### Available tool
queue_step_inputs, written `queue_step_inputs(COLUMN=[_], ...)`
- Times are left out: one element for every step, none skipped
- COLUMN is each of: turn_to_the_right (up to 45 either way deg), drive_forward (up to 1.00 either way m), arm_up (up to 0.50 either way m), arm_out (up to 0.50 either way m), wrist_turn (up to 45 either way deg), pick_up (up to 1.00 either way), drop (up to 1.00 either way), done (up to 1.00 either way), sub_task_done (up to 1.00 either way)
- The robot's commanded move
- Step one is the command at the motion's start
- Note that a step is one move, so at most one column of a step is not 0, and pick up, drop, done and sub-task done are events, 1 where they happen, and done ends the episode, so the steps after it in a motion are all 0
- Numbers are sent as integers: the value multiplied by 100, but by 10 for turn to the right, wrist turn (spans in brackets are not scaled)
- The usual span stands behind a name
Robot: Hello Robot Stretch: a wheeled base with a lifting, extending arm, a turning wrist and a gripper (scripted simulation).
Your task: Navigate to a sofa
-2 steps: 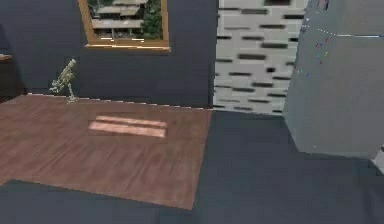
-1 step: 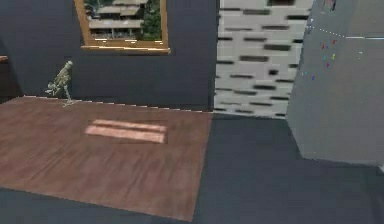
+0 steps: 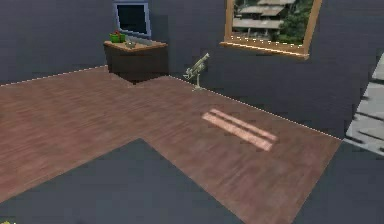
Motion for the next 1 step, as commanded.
queue_step_inputs(turn_to_the_right=[0], drive_forward=[50], arm_up=[0], arm_out=[0], wrist_turn=[0], pick_up=[0], drop=[0], done=[0], sub_task_done=[0])
